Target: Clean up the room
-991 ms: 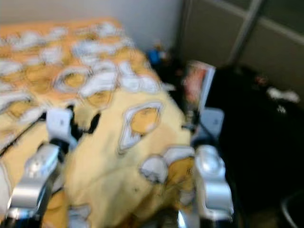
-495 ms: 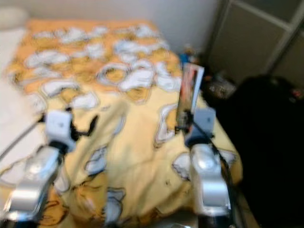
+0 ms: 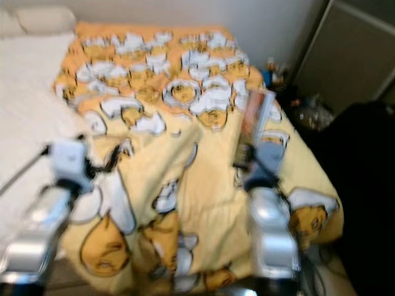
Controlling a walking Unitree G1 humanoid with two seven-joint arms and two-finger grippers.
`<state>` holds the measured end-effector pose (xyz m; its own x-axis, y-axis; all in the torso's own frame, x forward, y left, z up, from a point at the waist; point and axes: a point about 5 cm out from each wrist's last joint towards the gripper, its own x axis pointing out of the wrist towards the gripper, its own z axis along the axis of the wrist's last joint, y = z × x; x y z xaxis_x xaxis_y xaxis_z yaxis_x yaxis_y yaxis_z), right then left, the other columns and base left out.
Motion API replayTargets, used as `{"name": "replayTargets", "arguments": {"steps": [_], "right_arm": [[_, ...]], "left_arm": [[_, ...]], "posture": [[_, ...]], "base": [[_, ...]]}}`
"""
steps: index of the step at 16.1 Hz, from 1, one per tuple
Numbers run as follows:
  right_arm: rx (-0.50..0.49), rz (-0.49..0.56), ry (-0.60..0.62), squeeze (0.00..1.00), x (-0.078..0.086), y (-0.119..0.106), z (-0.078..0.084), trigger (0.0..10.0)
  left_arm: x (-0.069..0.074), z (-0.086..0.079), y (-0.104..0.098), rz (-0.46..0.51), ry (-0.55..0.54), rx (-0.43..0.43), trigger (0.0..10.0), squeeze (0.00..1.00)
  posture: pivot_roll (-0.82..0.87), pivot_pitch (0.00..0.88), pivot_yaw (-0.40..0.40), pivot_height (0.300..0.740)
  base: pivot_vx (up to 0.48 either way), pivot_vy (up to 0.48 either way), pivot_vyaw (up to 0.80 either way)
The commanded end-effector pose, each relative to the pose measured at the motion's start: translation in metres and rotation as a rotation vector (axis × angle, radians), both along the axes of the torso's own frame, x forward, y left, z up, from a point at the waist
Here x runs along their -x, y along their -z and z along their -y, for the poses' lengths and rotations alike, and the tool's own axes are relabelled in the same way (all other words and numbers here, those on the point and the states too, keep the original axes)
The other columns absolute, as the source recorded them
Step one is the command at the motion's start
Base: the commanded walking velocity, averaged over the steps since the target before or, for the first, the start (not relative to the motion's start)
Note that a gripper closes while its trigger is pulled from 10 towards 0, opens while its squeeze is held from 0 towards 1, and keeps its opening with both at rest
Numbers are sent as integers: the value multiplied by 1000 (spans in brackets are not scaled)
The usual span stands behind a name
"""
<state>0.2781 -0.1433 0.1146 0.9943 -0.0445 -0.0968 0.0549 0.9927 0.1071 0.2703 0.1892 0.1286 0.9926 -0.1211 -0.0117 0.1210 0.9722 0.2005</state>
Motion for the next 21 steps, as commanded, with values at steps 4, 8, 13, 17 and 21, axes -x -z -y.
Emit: {"name": "replayTargets", "arguments": {"steps": [4,8,13,17,21], "right_arm": [[5,60,45,0,-1,-11,8,10000],[11,53,56,0,-1,-9,13,10000],[0,41,57,0,-5,-7,13,10000],[-4,41,49,0,-5,-7,11,10000],[2,53,39,0,-9,-10,11,10000]], "left_arm": [[-5,6,-2,4,21,-2,10000,0],[-8,3,-1,0,13,4,10000,0],[-14,2,-5,14,10,-3,10000,0],[-15,3,-4,16,3,3,10000,0],[-15,3,-2,12,5,0,10000,0]], "posture": [[-21,0,-8,740],[-32,0,0,740],[-26,0,0,740],[-15,0,-8,740],[-14,0,-4,740]], "base": [[0,278,0],[0,278,0],[0,303,0],[0,359,-600],[0,360,0]]}}
